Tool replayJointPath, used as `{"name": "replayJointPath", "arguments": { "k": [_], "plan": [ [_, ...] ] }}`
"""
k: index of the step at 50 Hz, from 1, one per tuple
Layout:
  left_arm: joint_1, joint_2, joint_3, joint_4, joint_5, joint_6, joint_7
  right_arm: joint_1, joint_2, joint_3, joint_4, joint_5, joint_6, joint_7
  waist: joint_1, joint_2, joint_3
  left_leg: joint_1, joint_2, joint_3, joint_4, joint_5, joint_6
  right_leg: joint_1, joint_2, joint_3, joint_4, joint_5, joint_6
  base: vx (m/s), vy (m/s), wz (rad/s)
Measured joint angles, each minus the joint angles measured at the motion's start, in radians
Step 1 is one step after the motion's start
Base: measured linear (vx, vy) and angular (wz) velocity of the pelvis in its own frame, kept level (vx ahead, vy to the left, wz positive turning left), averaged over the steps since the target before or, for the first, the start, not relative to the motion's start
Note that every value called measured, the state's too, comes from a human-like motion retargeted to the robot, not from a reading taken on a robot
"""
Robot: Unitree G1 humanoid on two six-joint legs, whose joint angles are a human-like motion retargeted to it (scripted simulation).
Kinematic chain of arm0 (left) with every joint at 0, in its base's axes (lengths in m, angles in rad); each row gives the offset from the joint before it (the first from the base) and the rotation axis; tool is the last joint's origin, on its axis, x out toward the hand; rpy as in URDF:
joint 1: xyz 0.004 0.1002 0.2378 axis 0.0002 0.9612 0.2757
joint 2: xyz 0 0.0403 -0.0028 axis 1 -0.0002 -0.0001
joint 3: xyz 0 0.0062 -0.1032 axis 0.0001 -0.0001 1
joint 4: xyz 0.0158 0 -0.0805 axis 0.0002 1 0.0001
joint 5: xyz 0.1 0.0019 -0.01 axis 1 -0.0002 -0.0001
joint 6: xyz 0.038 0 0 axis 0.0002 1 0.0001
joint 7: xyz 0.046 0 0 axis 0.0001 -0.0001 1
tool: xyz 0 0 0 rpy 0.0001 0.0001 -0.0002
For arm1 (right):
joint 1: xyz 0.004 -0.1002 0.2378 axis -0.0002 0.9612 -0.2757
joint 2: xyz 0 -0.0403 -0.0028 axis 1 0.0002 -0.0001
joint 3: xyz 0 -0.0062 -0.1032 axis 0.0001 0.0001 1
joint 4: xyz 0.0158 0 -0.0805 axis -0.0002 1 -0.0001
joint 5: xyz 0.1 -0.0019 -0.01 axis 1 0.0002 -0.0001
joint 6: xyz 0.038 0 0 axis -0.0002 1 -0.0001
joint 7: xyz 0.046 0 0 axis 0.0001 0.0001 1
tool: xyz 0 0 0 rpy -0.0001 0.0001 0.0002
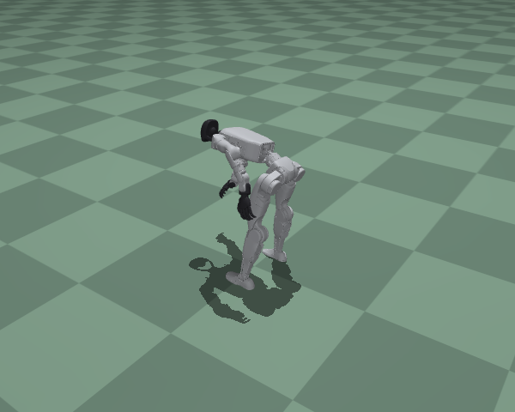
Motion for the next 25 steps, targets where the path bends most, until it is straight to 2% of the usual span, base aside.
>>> {"name": "replayJointPath", "arguments": {
  "k": [7, 13, 15, 17, 20, 25],
  "plan": [
    [0.009, 0.03, -0.029, 0.014, -0.006, 0.015, -0.048, -0.096, -0.004, -0.016, 0.032, 0.156, -0.046, 0.096, 0.002, -0.001, 0.0, -0.067, 0.004, -0.004, 0.005, 0.007, 0.0, -0.067, 0.004, -0.007, 0.007, 0.004, 0.0, 0.0, -0.01, 0.03],
    [-0.002, 0.045, -0.035, 0.012, -0.043, 0.029, -0.063, -0.189, -0.047, -0.042, 0.075, 0.339, -0.072, 0.177, 0.039, 0.025, 0.0, -0.209, 0.012, -0.048, 0.078, 0.0, 0.0, -0.191, -0.001, -0.035, 0.079, -0.014, 0.0, 0.0, -0.07, 0.3],
    [-0.004, 0.048, -0.035, 0.007, -0.055, 0.033, -0.067, -0.215, -0.067, -0.041, 0.084, 0.381, -0.077, 0.187, 0.057, 0.037, 0.0, -0.26, 0.013, -0.063, 0.104, -0.003, 0.0, -0.238, -0.003, -0.045, 0.111, -0.022, 0.0, 0.01, -0.08, 0.35],
    [0.003, 0.042, -0.023, 0.001, -0.072, 0.043, -0.074, -0.219, -0.098, -0.045, 0.074, 0.405, -0.075, 0.134, 0.08, 0.045, 0.0, -0.302, 0.013, -0.063, 0.135, -0.01, 0.0, -0.289, -0.003, -0.048, 0.155, -0.03, 0.0, 0.01, -0.08, 0.31],
    [0.015, 0.062, -0.023, -0.002, -0.093, 0.067, -0.08, -0.211, -0.111, -0.119, 0.088, 0.389, -0.061, 0.163, 0.084, 0.046, 0.0, -0.342, 0.0, -0.08, 0.147, -0.008, 0.0, -0.358, -0.03, -0.054, 0.246, -0.069, 0.0, 0.05, -0.06, 0.69],
    [0.029, 0.067, -0.056, 0.0, -0.099, 0.072, -0.09, -0.207, -0.125, -0.131, 0.105, 0.435, -0.06, 0.172, 0.139, 0.096, 0.0, -0.38, 0.013, -0.118, 0.141, 0.013, 0.0, -0.359, -0.018, -0.096, 0.201, -0.029, 0.0, 0.03, -0.02, 0.03]
  ]
}}
